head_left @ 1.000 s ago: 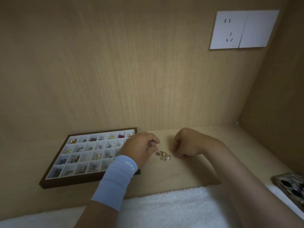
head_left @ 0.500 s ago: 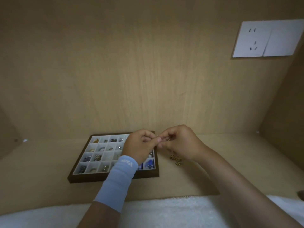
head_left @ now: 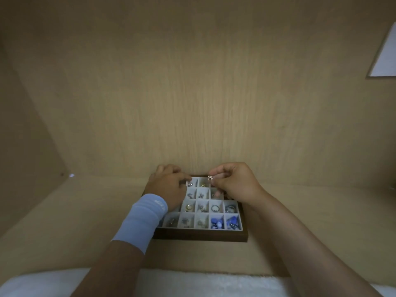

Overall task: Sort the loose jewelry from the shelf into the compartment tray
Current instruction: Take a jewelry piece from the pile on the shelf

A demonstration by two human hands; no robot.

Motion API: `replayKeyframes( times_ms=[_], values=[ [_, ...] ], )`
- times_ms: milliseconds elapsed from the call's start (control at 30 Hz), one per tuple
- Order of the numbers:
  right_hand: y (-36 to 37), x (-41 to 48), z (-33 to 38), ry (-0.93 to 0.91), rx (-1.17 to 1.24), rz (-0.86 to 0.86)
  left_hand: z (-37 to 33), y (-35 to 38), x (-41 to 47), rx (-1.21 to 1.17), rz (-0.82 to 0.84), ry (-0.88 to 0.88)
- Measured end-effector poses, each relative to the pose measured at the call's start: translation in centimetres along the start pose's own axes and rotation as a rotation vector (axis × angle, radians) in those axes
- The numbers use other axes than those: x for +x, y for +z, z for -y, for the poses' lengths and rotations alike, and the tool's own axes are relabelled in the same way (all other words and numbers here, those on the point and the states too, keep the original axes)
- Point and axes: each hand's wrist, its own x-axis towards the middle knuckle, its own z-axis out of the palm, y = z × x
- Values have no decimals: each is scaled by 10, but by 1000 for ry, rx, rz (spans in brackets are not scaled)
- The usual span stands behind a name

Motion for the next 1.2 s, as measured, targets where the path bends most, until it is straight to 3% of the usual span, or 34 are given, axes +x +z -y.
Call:
replayKeyframes(
  times_ms=[200, 367, 500, 700, 867, 1000, 1200],
  values=[
    [6, 10, -8, 14, -12, 19, 1, 11, 9, 68, -5, 42],
    [6, 10, -11, 18, 3, -2, 5, 16, 13, -169, 27, -20],
    [5, 8, -2, -22, 22, -23, 6, 5, 14, -205, 10, -6],
    [6, 10, 19, -218, -40, -6, -4, -47, -3, -796, 12, -41],
    [24, 21, 37, -345, -91, 90, 2, -53, -15, -1143, 30, -162],
    [31, 26, 42, -388, -141, 112, 7, -45, -15, -1215, -36, -263],
    [18, 27, 36, -412, -275, 129, 2, -35, -8, -1159, -59, -235]
  ],
)
